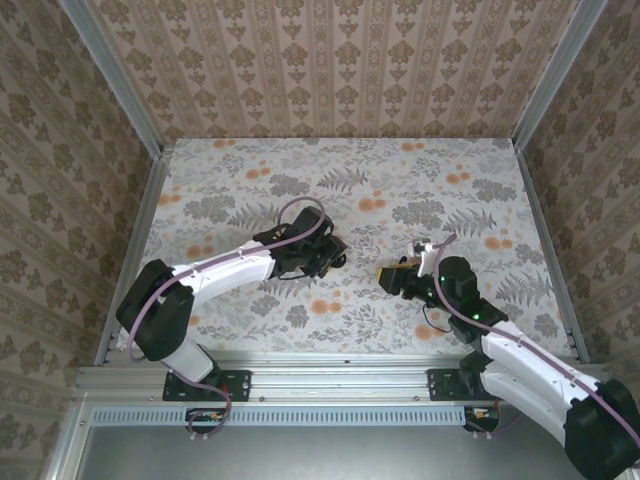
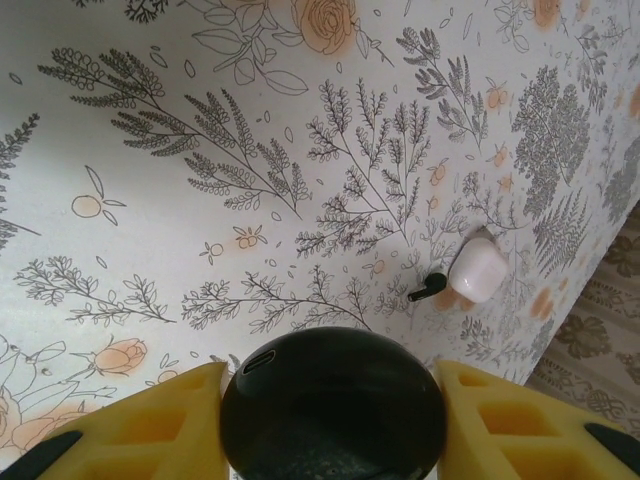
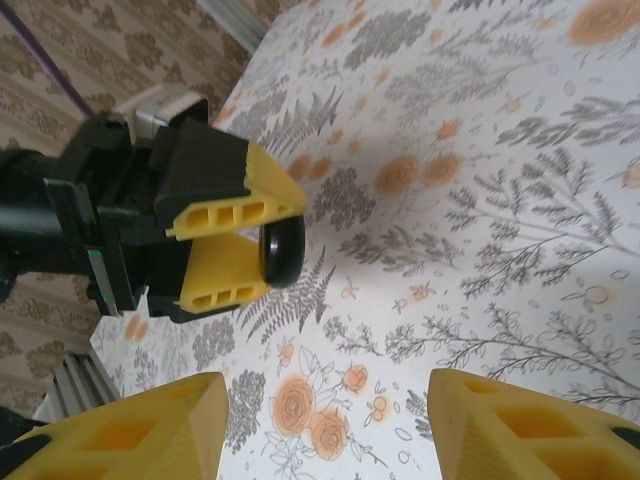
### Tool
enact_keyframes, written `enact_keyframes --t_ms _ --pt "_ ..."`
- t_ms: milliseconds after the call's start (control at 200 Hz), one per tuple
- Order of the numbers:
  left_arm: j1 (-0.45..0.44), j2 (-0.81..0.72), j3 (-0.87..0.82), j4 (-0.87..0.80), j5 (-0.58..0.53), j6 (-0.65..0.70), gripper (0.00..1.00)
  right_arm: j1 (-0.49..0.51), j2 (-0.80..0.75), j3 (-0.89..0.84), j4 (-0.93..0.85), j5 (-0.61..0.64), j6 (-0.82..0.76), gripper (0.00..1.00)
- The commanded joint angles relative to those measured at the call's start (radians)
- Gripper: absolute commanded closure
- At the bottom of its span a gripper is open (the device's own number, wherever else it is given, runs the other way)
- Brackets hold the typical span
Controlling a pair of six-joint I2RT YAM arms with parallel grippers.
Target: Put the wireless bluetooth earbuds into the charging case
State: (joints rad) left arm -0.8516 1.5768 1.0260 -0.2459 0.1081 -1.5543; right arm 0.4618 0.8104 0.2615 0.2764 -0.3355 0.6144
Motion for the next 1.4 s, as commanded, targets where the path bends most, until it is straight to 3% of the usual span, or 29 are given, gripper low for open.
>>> enact_keyframes --t_ms 0,270,900,1395 --pt "-0.007 -0.033 -0.022 0.027 -0.017 -0.045 0.60 0.033 0.041 0.040 0.082 0.012 0.028 0.44" --pt "-0.007 -0.055 -0.055 0.053 0.003 -0.076 0.61 0.095 0.144 0.073 0.133 0.016 0.038 0.45" --pt "-0.006 -0.079 -0.061 0.068 0.015 -0.111 0.61 0.115 0.472 0.185 0.331 -0.026 0.077 0.46" --pt "-0.004 -0.078 -0.066 0.094 0.023 -0.141 0.61 0.130 0.600 0.230 0.420 -0.055 0.042 0.50"
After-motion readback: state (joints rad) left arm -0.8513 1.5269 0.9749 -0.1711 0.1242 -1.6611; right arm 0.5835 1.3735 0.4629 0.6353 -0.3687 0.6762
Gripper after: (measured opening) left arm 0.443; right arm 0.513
